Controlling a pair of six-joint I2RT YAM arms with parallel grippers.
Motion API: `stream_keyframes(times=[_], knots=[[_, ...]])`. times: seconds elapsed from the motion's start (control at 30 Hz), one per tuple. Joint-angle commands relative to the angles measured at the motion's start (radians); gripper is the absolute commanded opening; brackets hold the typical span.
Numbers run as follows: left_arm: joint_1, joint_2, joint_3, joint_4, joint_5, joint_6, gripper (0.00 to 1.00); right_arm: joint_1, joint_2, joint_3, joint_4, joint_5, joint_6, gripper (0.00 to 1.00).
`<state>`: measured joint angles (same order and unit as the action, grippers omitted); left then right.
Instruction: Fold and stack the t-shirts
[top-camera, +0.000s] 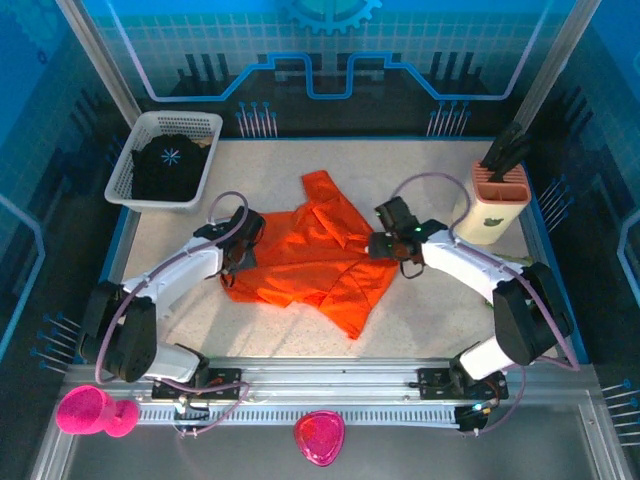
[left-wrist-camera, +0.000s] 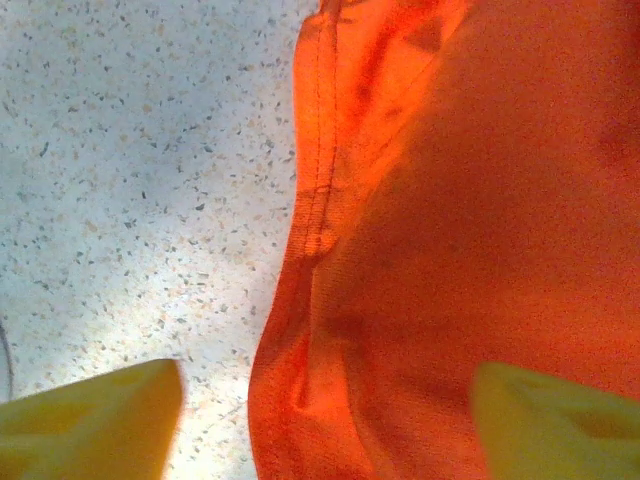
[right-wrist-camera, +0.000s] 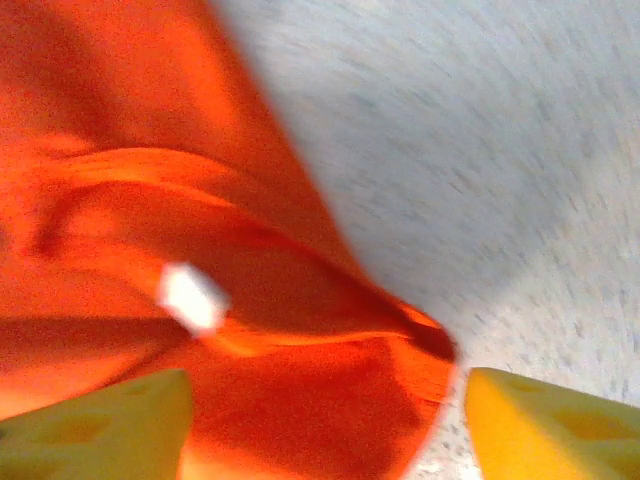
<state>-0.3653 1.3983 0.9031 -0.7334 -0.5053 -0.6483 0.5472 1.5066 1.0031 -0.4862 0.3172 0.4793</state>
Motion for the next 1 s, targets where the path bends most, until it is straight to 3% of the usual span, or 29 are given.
stream_keyframes(times=[0.0, 0.23, 0.37, 0.67, 0.73, 0.87, 0.97], knots=[[0.004, -0.061, 0.047, -0.043, 0.035, 0.013, 0.85, 0.109, 0.039, 0.120, -0.040, 0.100, -0.133, 0.80], [0.003, -0.106, 0.048, -0.064, 0.080, 0.009, 0.91, 0.166, 0.366, 0.395, -0.094, 0.050, -0.209, 0.71], [0.006, -0.117, -0.008, -0.034, 0.060, -0.008, 0.91, 0.165, 0.526, 0.530, -0.140, 0.106, -0.226, 0.62], [0.038, 0.001, -0.112, 0.158, 0.098, -0.029, 0.86, 0.144, 0.641, 0.618, -0.198, 0.245, -0.189, 0.36], [0.040, 0.055, -0.120, 0.205, 0.115, -0.035, 0.77, 0.137, 0.639, 0.607, -0.195, 0.262, -0.181, 0.26], [0.040, 0.141, -0.113, 0.261, 0.125, -0.042, 0.28, 0.113, 0.599, 0.587, -0.191, 0.293, -0.189, 0.04], [0.040, 0.171, -0.106, 0.269, 0.112, -0.041, 0.00, 0.081, 0.532, 0.569, -0.189, 0.299, -0.211, 0.00]])
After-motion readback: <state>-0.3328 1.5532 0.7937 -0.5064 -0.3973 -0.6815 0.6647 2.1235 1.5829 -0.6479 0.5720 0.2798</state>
